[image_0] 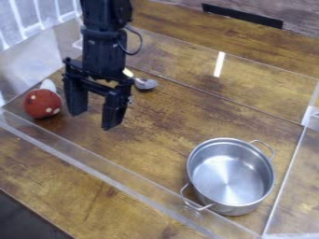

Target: Put the mushroom in the silver pot

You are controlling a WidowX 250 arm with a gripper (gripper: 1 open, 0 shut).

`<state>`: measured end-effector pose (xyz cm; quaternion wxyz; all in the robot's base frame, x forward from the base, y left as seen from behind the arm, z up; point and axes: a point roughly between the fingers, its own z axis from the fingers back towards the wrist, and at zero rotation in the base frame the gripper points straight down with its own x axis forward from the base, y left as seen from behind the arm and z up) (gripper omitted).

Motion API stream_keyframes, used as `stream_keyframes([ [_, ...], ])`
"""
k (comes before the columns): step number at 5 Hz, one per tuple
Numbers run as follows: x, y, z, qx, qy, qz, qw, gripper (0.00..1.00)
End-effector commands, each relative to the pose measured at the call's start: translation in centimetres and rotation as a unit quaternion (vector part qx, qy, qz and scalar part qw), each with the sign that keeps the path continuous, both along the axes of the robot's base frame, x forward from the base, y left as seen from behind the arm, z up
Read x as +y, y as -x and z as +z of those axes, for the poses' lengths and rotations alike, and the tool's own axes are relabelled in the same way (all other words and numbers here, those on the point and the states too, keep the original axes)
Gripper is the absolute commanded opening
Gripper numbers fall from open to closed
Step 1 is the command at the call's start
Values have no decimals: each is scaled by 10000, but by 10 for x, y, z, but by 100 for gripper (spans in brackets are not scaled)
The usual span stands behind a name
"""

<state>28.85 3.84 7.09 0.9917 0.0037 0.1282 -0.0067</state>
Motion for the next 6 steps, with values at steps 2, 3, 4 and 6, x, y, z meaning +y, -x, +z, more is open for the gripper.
stream_keyframes([
  [2, 13, -12, 7, -218, -105, 108, 9996, 100],
  [3, 17, -12, 4, -166, -128, 144, 9997, 100],
  [4, 20, -13, 1, -121, -158, 181, 9996, 100],
  [6, 28, -20, 3, -135, -250, 354, 9990, 100],
])
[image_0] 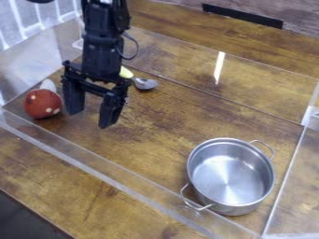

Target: Put the mushroom in the silver pot

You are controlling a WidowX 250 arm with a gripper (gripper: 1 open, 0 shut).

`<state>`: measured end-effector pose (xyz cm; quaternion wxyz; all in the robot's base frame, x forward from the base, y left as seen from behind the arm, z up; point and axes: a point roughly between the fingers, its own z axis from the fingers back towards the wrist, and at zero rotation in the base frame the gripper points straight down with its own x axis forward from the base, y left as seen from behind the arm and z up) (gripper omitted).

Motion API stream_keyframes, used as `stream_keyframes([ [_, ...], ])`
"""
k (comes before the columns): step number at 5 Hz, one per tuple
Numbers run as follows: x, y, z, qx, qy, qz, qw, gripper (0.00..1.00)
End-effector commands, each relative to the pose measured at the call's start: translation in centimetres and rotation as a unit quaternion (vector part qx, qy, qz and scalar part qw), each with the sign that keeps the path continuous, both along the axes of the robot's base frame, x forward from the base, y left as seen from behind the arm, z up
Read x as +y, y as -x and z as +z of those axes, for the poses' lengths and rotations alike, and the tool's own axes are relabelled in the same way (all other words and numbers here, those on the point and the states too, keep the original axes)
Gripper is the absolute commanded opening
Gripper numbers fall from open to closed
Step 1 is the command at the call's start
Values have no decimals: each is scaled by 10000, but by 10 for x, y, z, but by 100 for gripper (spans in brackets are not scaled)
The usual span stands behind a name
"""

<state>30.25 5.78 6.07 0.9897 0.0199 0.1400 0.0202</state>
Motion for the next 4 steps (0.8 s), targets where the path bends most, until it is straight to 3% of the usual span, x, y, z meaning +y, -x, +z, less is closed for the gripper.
stream_keyframes([
  [1, 10, -12, 14, -273, -102, 122, 9995, 100],
  [4, 10, -28, 18, -373, -178, 440, 9982, 100],
])
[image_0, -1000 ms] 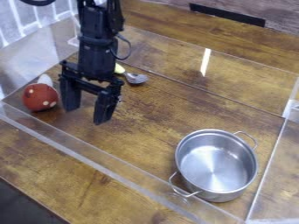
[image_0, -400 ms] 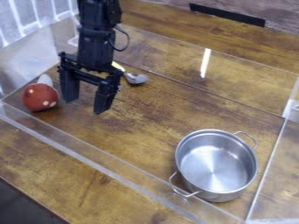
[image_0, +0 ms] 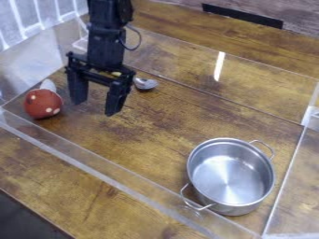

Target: Put the mushroom in the silver pot

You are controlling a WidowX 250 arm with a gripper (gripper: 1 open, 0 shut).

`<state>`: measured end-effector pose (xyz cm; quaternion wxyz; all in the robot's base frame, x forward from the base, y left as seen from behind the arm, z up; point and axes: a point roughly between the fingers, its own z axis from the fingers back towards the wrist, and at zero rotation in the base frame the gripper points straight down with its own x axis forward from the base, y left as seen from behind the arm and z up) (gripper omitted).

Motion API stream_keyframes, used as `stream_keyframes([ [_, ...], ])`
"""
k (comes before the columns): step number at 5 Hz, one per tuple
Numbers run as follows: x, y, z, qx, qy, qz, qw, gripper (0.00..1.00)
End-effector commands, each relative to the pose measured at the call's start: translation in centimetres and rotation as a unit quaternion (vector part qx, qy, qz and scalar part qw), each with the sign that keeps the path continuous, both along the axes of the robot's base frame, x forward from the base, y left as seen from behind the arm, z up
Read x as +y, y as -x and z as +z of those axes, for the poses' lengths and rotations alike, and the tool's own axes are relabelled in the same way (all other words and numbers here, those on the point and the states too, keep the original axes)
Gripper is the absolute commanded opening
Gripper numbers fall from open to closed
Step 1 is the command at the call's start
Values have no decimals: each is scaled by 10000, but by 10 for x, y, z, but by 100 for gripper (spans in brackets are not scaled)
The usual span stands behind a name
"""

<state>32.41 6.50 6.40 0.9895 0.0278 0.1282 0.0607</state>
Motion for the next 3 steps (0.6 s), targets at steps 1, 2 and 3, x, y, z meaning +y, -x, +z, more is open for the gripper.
stream_keyframes([
  [1, 2, -13, 17, -331, -40, 315, 9989, 100],
  [2, 4, -9, 6, -162, -70, 363, 9992, 100],
  [3, 23, 0, 10, -195, -117, 782, 9967, 100],
])
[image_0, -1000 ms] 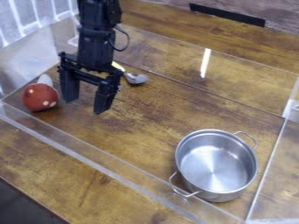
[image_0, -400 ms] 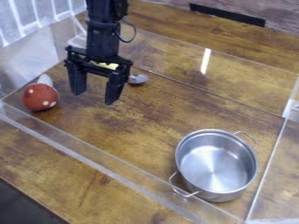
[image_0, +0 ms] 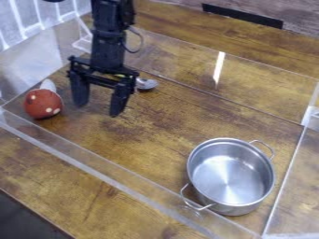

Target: Put the mushroom in the silver pot

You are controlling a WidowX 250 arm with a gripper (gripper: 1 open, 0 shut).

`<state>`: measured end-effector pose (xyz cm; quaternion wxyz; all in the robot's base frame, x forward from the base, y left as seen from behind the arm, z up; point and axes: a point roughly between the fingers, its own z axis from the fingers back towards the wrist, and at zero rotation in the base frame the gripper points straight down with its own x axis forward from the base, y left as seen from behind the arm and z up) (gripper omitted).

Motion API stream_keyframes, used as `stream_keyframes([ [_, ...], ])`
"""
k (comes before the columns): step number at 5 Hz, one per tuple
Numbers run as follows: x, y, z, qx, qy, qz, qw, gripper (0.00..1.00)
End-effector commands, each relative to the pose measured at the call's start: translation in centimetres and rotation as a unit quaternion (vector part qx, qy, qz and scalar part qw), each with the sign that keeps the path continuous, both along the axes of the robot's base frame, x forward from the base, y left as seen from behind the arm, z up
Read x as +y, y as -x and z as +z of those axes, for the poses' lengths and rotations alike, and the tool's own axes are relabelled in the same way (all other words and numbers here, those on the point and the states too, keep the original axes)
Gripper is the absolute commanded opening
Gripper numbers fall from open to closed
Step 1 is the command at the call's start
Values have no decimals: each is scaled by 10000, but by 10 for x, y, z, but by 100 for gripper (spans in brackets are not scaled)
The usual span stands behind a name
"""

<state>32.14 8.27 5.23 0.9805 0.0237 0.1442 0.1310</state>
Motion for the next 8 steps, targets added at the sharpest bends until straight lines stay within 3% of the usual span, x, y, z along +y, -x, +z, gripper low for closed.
stream_keyframes([
  [1, 28, 7, 27, -397, -146, 474, 9980, 100],
  [2, 48, 19, 29, -490, -155, 812, 9954, 100],
  [3, 61, 22, 26, -506, -135, 985, 9938, 100],
  [8, 93, 4, -4, -460, -234, 1149, 9920, 100],
])
